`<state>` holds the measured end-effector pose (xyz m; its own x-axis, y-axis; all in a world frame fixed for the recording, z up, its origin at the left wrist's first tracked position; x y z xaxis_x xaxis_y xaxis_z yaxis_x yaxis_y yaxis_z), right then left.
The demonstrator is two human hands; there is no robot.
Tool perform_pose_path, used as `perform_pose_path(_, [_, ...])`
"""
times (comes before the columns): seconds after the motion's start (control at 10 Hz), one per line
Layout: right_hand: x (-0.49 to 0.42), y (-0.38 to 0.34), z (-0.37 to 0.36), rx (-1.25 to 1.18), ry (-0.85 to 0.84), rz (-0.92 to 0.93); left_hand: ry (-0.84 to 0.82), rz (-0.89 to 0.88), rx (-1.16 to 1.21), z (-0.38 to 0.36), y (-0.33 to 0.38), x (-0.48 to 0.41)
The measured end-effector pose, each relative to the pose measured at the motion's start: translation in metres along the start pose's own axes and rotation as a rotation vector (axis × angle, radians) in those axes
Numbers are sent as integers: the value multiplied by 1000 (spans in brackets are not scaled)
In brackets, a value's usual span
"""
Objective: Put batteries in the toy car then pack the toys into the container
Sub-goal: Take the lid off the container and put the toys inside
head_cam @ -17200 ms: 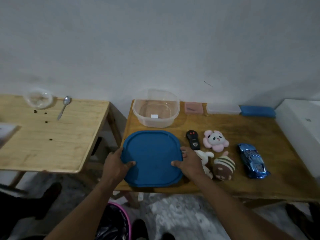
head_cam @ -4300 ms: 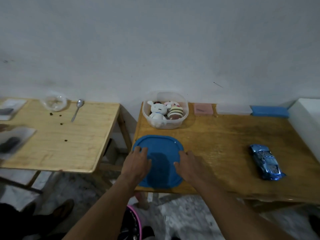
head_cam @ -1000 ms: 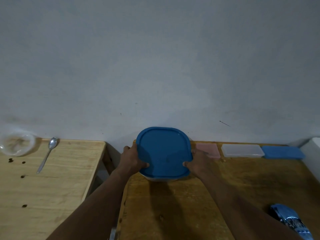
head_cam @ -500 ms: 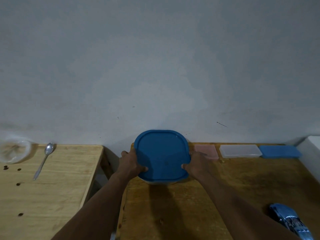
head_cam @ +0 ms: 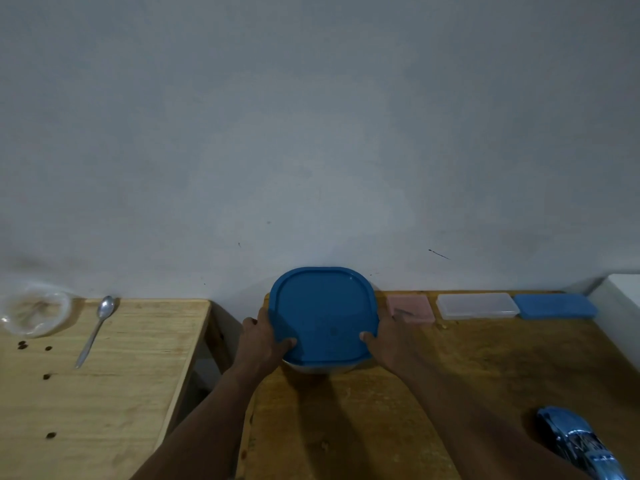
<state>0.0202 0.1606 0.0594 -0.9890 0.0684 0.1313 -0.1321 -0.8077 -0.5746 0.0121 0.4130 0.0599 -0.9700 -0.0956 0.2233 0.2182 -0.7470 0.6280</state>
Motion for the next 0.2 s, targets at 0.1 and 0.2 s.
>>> perform_pose_path(0.1, [8, 7, -1, -12, 10, -6, 42, 2, 43, 5, 5, 19])
perform_pose_path(0.2, [18, 3, 1, -38, 31, 30, 157, -14, 98, 8, 4, 53])
Point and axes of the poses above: each hand's wrist, its own x-axis away from the middle knuckle, its own z-axis out of the back of the hand, y = z × x, the point moved 6 cm from there along -x, towards the middle knuckle, and after that the axes turned 1 degree about x, right-handed, at the moved point
